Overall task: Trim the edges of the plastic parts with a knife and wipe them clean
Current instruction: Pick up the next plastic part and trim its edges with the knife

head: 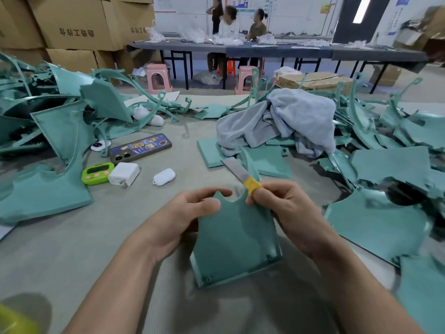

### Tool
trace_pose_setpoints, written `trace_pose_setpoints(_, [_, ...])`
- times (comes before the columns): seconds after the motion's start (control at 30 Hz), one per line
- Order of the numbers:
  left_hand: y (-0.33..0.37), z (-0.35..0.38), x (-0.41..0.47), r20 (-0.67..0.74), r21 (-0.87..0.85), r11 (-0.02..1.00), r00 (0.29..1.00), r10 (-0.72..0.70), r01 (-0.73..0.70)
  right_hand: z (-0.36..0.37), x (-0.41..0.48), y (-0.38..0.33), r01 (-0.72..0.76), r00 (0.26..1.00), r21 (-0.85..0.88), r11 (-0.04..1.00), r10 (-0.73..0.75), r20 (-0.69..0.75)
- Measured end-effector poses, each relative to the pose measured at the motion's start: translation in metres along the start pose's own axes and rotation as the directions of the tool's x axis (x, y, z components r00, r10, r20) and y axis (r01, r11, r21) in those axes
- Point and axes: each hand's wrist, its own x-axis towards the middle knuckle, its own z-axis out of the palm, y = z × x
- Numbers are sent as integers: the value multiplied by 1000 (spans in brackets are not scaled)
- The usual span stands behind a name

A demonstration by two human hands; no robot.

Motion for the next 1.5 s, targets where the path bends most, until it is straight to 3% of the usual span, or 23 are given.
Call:
trace_pose_setpoints(0.1, [0, 5, 2, -86, -60, 998, 996, -21, 15, 4, 2, -2, 23, 996, 36, 999, -20, -89])
trace_pose_setpoints(0.27, [5, -10, 5, -379, -350, 897, 917, 128, -270, -19, 1, -10, 102, 901, 315, 944, 47, -431])
trace_pose_setpoints(0.4, [4, -6, 6, -459, -319, 907, 882, 106, -276, -6, -3, -6, 35, 931, 243, 969, 57, -361])
trace_pose_setpoints(0.53, [2, -3, 6, -445, -294, 898, 879, 173, -326, 13, -2, -3, 20, 965, 91, 996, 5, -264])
trace_pose_setpoints(0.6, [1, -5, 7, -447, -286, 894, 873, 194, -345, 16, -1, 0, -18, 958, -39, 999, 6, -288])
trace_pose_setpoints(0.7, [0, -3, 7, -435, -212, 902, 863, 257, -375, 10, 1, 8, -164, 890, -402, 901, -41, -455])
trace_pose_setpoints(0.8, [-2, -2, 9, -493, -77, 909, 808, 321, -409, 11, -4, 5, -38, 851, -309, 950, -131, -508])
trace_pose_setpoints(0.93, [1, 10, 8, -451, 283, 844, 713, 537, -456, 30, -13, -4, 154, 899, -296, 943, -258, -353])
trace_pose_setpoints(1.0, [0, 16, 8, -377, 441, 784, 702, 604, -437, 38, -13, -1, 136, 926, -382, 914, -254, -279])
trace_pose_setpoints(1.07, [-2, 19, 8, -329, 502, 747, 702, 631, -436, 37, -8, 1, 68, 927, -464, 883, -228, -297])
trace_pose_setpoints(1.13, [-2, 18, 9, -307, 531, 716, 684, 661, -454, 27, -3, 2, -30, 855, -526, 850, -250, -454])
trace_pose_setpoints(1.2, [-1, 15, 10, -290, 545, 696, 673, 680, -468, 19, -3, 0, -16, 781, -537, 843, -326, -533])
trace_pose_setpoints(1.3, [-2, 14, 10, -301, 559, 700, 678, 670, -444, 32, -12, -4, 209, 869, -496, 843, -393, -302])
trace_pose_setpoints(1.33, [-3, 14, 10, -300, 554, 709, 690, 659, -437, 37, -13, -4, 217, 892, -538, 815, -389, -230])
trace_pose_setpoints(1.4, [-4, 14, 11, -324, 548, 728, 698, 638, -411, 35, -4, 0, 80, 884, -648, 758, -355, -306])
trace_pose_setpoints(1.5, [-3, 13, 10, -381, 520, 756, 684, 623, -398, 15, 4, 0, -173, 754, -603, 779, -289, -590])
